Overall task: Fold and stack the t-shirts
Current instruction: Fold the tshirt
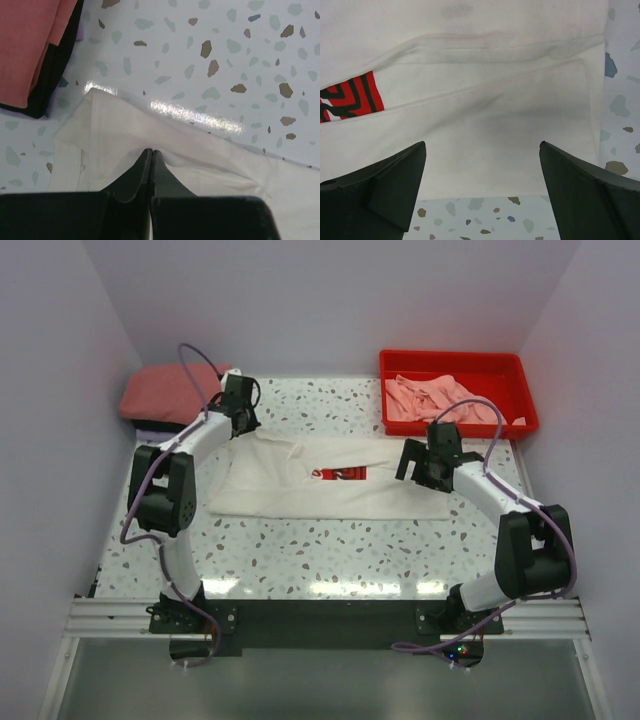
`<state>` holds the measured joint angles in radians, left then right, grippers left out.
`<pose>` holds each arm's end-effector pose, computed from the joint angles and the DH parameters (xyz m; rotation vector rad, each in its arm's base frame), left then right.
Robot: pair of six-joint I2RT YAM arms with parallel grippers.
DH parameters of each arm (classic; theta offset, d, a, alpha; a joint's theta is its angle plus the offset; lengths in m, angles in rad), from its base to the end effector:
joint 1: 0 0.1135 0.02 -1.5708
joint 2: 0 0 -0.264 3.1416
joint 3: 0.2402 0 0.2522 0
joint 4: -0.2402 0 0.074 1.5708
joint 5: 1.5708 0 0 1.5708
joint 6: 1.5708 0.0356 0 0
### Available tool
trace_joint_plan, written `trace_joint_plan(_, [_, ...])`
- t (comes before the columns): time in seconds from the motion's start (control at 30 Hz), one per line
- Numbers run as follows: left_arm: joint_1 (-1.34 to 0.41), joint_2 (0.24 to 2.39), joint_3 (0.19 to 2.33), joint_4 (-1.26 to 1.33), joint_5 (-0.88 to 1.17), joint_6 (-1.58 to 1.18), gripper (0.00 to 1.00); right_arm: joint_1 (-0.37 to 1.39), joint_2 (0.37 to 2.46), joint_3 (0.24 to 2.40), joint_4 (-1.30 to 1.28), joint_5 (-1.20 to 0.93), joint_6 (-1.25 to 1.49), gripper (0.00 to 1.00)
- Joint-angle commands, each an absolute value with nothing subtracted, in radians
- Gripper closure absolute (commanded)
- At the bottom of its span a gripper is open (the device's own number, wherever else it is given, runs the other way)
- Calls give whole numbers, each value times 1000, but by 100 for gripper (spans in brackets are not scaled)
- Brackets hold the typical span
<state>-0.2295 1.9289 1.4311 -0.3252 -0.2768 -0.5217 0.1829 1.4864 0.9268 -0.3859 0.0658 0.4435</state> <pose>0.4210 -0.0884 0.2171 -0.4692 2.3066 -0.0337 0.2967 0.0525 0.2086 0.3543 2.4969 0.1722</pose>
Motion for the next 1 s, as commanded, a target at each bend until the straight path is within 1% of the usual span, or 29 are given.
trace_joint_plan(0.0, [-212, 1988, 1529, -345, -304, -482, 100, 181, 1493, 948, -388, 100, 422, 1])
trace_joint_plan(0.1, [-206, 2042, 1597, -379, -325, -479, 100, 181, 1497, 953, -393, 100, 420, 1])
trace_joint_plan(0.17, [-201, 2081, 1655, -428, -359, -483, 92, 181, 1499, 956, -399, 103, 417, 1])
trace_joint_plan(0.2, [-199, 2092, 1673, -448, -374, -489, 85, 179, 1497, 956, -400, 103, 416, 1])
trace_joint_plan(0.23, [-199, 2100, 1689, -469, -386, -494, 60, 181, 1497, 957, -403, 103, 416, 1])
trace_joint_plan(0.33, [-196, 2091, 1703, -494, -416, -503, 15, 179, 1490, 959, -407, 110, 414, 1])
trace_joint_plan(0.37, [-196, 2071, 1704, -491, -422, -506, 5, 179, 1488, 960, -407, 110, 413, 1])
trace_joint_plan(0.4, [-196, 2060, 1703, -488, -420, -506, 0, 181, 1486, 962, -408, 109, 413, 1])
trace_joint_plan(0.53, [-198, 1994, 1691, -491, -371, -520, 0, 181, 1483, 980, -399, 71, 408, 1])
trace_joint_plan(0.63, [-210, 1875, 1593, -463, -313, -555, 0, 181, 1491, 1002, -365, 32, 399, 1])
trace_joint_plan(0.67, [-222, 1846, 1504, -442, -280, -572, 0, 179, 1496, 1003, -348, 22, 388, 1])
trace_joint_plan(0.73, [-242, 1760, 1404, -366, -240, -584, 0, 181, 1514, 1021, -292, 3, 374, 1])
trace_joint_plan(0.77, [-265, 1738, 1317, -347, -198, -600, 0, 181, 1550, 1031, -275, -20, 358, 1])
trace_joint_plan(0.97, [-345, 1660, 1096, -267, -135, -664, 0, 181, 1735, 1167, -213, -83, 324, 1])
